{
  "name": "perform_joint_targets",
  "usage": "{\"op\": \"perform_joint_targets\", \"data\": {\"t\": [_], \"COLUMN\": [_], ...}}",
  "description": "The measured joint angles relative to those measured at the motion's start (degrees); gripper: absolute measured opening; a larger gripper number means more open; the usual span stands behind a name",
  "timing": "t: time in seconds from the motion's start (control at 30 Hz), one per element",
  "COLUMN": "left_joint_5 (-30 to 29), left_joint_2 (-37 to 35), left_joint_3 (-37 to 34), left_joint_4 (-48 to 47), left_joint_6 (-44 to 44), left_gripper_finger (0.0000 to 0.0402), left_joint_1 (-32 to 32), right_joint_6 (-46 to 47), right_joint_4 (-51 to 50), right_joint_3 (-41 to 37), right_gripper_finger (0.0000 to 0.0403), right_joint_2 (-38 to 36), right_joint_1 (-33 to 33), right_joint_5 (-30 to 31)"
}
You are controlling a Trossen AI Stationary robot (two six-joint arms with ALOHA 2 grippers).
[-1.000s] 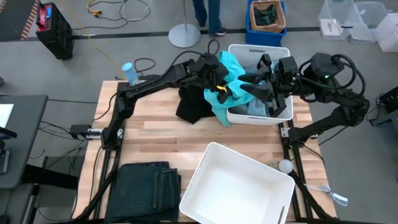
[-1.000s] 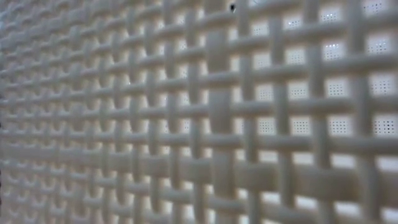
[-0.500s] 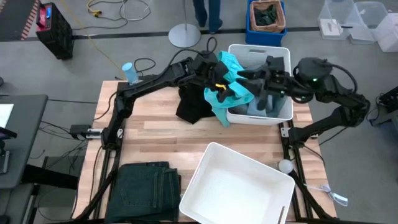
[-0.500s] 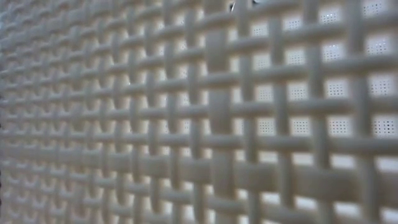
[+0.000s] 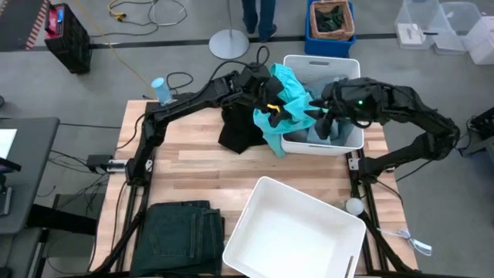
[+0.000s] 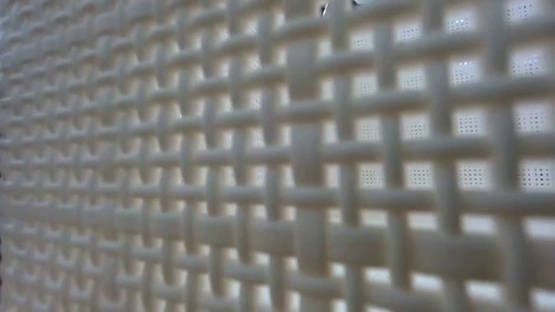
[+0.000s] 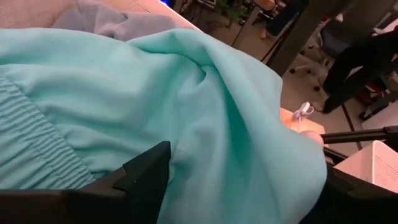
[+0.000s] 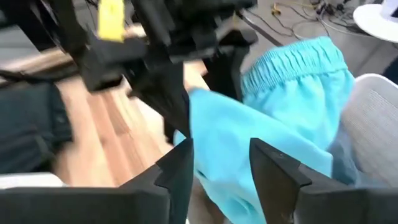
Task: Sort clothes
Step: Put the blue shorts into the top white laundry bin
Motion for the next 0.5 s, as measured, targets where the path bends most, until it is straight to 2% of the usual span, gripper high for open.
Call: {"op": "perform_joint_targets", "data": {"t": [0.3, 0.4, 0.5], "left_joint_5": [0.0, 1.1, 2.6], "left_joint_2": [0.0, 0.0, 0.0], "left_joint_3": [0.0, 0.0, 0.0], "left_joint_4": [0.8, 0.8, 1.0], "left_joint_6": [0.4, 0.4, 0.6], "left_gripper_finger": [0.0265, 0.0265, 0.0265], "left_joint_1": [0.0, 0.0, -0.1], "right_joint_6": [-4.1, -4.2, -4.3], "right_joint_4": [-4.3, -6.3, -8.1], "right_joint_3": [0.0, 0.0, 0.0], "right_gripper_finger": [0.0224, 0.0222, 0.02], "right_joint_2": [6.6, 9.0, 11.2], "right_joint_1": [-4.0, -6.1, -7.8], "right_joint_5": [0.0, -0.1, -0.7]}}
